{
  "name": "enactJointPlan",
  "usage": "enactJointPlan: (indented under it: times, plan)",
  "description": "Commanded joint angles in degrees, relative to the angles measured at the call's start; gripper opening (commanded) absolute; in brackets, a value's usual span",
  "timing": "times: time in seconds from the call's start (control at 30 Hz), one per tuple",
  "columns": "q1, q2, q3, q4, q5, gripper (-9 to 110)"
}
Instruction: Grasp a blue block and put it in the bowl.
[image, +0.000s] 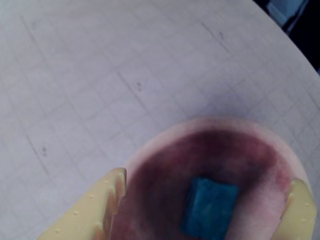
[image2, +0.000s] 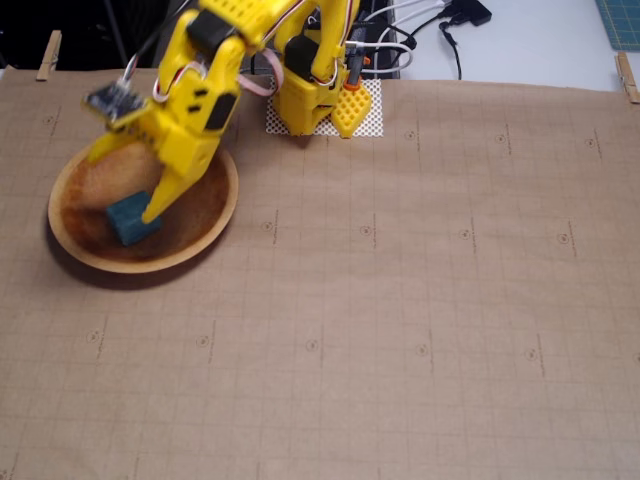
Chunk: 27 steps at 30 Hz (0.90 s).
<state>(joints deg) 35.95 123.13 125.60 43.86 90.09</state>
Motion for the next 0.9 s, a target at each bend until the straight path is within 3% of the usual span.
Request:
enactJointPlan:
  times: [0.0,0.27,0.87]
  plan:
    - [-4.31,8.79,-6.42,4.83,0.88,40]
    - [-17.23,16.0,-9.93,11.95,6.06,38]
    - [-38.94,28.65,-10.72,24.52,8.79,2]
